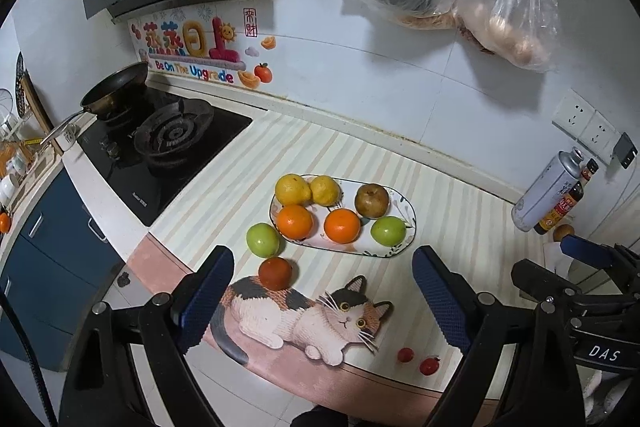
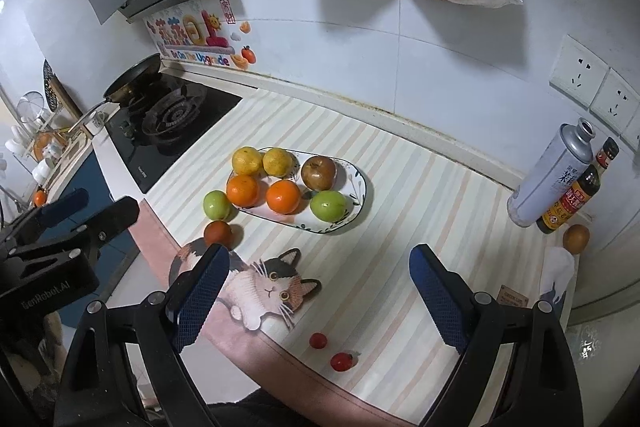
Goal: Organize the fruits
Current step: 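Lift both tools up away from the plate, then grasp the small orange with the right tool while the left tool grasps the green apple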
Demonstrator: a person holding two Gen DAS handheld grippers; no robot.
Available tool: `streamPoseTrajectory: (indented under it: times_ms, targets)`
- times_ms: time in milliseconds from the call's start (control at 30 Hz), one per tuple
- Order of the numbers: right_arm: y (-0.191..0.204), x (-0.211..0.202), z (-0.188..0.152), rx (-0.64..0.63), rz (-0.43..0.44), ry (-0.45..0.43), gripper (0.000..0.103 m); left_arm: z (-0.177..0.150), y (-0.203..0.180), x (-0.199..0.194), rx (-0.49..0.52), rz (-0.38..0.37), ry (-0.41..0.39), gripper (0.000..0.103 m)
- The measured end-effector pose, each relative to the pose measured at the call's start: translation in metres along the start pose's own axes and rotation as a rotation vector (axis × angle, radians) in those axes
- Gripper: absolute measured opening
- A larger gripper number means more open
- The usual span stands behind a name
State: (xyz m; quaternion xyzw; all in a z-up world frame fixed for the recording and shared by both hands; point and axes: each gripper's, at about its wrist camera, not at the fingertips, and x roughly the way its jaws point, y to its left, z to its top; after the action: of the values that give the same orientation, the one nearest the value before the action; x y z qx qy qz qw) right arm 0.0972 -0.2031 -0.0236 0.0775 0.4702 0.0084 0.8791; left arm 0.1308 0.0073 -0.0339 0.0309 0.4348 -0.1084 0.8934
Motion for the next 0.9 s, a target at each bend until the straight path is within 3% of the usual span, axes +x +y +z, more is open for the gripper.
streamPoseTrajectory:
  times_ms: [233, 333, 633, 900]
  targets:
    - [-0.003, 0.007, 0.0, 0.02, 0.015, 0.008, 0.095, -0.004, 0.005, 0.006, -0.025, 0.005, 0.016, 0.092]
    - [-0.008, 0.024, 0.0, 0.034, 0.033, 0.048, 0.097, -0.004, 0.013, 0.018, -0.048, 0.02, 0.036, 0.103]
    - [-0.015, 0.138, -0.033, 0.126, 0.15, 0.297, 0.097, -0.027, 0.06, 0.075, -0.109, 0.166, 0.168, 0.103]
    - [0.034, 0.251, -0.032, 0.164, 0.304, 0.42, 0.094, -0.059, 0.131, 0.141, -0.195, 0.361, 0.306, 0.103]
